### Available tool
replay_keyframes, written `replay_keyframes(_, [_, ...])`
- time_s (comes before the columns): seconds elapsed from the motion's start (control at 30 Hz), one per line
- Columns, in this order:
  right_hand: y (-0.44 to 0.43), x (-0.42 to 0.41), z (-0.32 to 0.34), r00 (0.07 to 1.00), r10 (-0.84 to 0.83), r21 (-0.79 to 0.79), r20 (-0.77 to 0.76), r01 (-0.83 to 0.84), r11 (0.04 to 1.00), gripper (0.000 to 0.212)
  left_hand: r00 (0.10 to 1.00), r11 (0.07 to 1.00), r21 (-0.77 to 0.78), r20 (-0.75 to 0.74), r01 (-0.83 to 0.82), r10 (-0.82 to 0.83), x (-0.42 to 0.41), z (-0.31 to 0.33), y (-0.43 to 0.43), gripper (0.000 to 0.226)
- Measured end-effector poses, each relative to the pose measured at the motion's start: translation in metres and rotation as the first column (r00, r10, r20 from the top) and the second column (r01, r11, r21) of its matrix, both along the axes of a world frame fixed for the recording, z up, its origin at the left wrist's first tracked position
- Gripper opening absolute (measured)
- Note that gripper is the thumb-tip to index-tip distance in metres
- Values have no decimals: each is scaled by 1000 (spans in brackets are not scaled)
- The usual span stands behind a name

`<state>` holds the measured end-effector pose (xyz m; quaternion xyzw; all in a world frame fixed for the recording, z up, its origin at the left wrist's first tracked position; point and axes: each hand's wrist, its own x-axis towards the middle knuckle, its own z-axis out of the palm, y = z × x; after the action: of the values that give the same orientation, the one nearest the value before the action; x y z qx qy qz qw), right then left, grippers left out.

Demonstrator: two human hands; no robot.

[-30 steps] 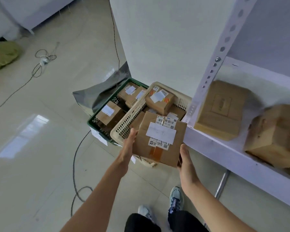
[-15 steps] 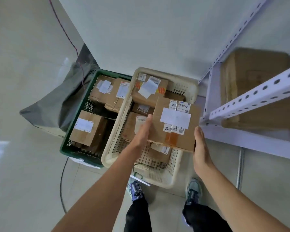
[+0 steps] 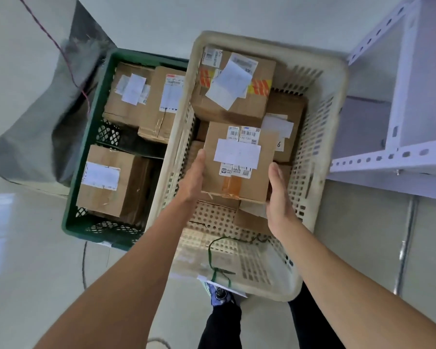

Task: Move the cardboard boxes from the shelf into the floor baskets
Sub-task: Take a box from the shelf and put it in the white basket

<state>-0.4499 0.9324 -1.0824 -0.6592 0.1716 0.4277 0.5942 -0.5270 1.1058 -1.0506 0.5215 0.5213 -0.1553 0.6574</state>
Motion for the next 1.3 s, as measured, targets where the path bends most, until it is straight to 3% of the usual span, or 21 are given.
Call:
replay_keyframes(0.23, [40, 10, -60, 997, -49, 21, -67, 50, 999, 86, 998, 986, 166, -65, -7, 19, 21, -43, 25, 92])
replay_keyframes(0.3, [52, 11, -70, 994, -69, 43, -87, 73, 996, 87, 998, 971, 235, -60, 50, -37, 25, -46, 29, 106])
replay_keyframes(0.37, [64, 10, -77, 992, -87, 68, -87, 93, 993, 85, 994, 934, 340, -60, 107, -92, 27, -51, 29, 103])
replay_keyframes(0.47, [79, 7, -83, 993, -95, 106, -74, 102, 989, 78, 945, 822, 474, -79, 316, -318, 24, -56, 19, 99])
replay_keyframes(0.53, [85, 7, -86, 990, -117, 97, -77, 125, 987, 77, 960, 865, 436, 12, 248, -281, 24, -60, 13, 93])
replay_keyframes(0.63, [90, 8, -92, 990, -131, 88, -55, 135, 987, 77, 954, 864, 419, -15, 279, -301, 23, -75, 13, 104])
replay_keyframes(0.77, [87, 10, -90, 995, -94, 89, -27, 96, 991, 83, 979, 911, 387, 78, 145, -189, 21, -73, 11, 60])
replay_keyframes(0.83, [82, 11, -83, 998, -62, 81, -5, 62, 995, 82, 979, 923, 347, 57, 164, -196, 21, -67, 16, 53])
replay_keyframes(0.93, [72, 16, -58, 998, -47, 73, 47, 43, 996, 71, 991, 964, 237, 36, 118, -131, 18, -48, 24, 43])
replay_keyframes(1.03, [64, 20, -16, 992, -84, 93, 95, 75, 993, 65, 993, 989, 144, 104, 40, -55, 16, -11, 22, 37])
replay_keyframes(1.13, [57, 20, 45, 983, -82, 143, 162, 59, 988, 73, 977, 992, 122, 210, -3, -23, 15, 39, 16, 57])
replay_keyframes(1.23, [47, 15, 122, 965, -104, 190, 240, 59, 980, 78, 952, 993, 102, 296, 55, -83, 15, 112, 6, 85])
replay_keyframes(1.3, [39, 10, 176, 953, -118, 230, 278, 53, 972, 79, 934, 994, 89, 348, 59, -86, 16, 160, -4, 89])
